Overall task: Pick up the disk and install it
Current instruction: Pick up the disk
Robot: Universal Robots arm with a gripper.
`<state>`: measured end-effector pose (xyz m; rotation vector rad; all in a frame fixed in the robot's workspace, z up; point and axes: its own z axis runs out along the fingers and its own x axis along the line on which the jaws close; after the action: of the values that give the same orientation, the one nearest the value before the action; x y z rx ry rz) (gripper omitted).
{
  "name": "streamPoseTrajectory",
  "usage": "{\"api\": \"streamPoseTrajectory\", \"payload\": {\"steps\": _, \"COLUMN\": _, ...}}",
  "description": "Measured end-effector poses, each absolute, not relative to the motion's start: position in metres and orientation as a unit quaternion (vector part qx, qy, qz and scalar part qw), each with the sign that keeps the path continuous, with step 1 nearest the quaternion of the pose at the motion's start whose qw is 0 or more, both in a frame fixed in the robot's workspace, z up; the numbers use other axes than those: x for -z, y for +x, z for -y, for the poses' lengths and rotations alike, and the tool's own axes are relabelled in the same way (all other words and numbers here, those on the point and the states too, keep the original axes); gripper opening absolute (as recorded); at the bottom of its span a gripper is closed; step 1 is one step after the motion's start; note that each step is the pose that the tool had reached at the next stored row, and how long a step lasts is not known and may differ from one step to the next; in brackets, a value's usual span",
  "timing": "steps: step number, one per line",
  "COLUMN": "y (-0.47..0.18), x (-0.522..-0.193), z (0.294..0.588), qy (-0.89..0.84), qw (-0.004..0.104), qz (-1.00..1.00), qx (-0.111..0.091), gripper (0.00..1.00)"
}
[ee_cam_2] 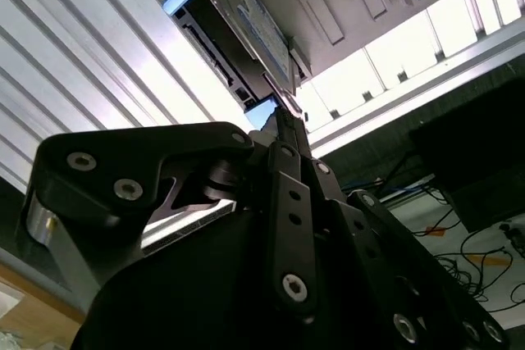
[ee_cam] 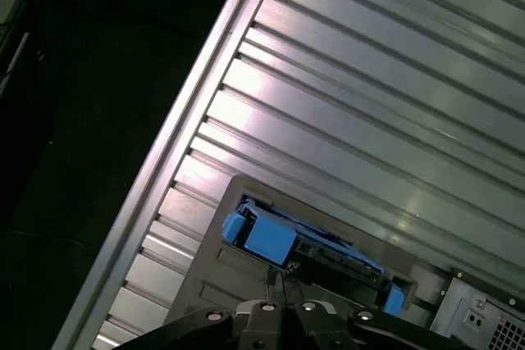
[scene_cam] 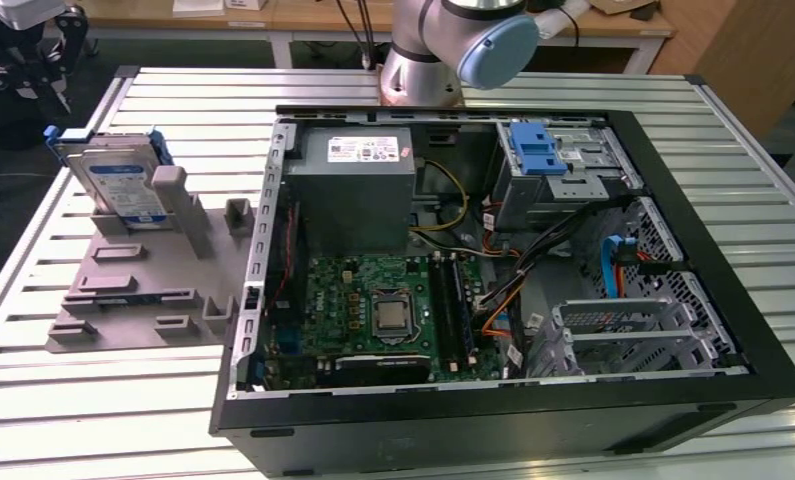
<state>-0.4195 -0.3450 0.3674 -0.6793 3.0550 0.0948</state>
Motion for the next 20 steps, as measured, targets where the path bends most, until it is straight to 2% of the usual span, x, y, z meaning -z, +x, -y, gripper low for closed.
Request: {"api": "streamPoseTrajectory", "payload": {"steps": 20, "y": -0.4195, "x": -0.3673, "z": 0.3449, "qy": -0.25, "qw": 0.004, "qz": -0.968, "qx": -0.03, "gripper": 0.11}}
